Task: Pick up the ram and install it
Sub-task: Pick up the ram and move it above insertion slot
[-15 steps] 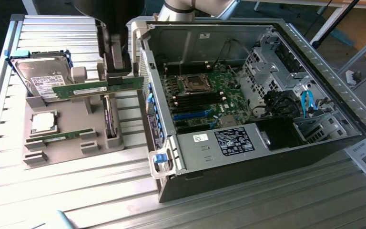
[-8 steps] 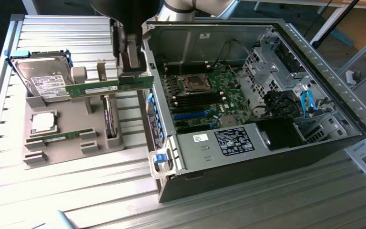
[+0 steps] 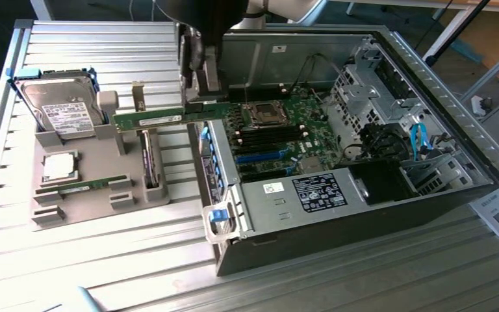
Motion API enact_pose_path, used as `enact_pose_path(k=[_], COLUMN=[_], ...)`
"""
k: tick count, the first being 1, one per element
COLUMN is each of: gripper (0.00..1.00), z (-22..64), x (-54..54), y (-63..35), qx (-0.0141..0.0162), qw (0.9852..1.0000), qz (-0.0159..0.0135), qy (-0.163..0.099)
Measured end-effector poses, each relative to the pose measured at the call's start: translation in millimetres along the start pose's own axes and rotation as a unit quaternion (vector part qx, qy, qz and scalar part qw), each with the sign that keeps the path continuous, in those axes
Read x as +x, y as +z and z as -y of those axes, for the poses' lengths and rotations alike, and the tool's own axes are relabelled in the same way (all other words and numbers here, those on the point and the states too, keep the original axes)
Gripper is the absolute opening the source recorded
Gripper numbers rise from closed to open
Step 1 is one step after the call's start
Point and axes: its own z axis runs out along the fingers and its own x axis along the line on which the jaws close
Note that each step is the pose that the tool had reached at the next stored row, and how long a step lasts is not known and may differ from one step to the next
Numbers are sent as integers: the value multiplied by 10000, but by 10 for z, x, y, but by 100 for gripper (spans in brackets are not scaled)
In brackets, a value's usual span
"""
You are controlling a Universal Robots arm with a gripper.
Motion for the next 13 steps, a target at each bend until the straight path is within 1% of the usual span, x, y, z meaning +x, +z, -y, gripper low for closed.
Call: enact_pose_path(k=[13], gripper=[12], z=[394], x=[20], y=[-13], qx=[0], qw=[10000], qz=[0], qy=[0])
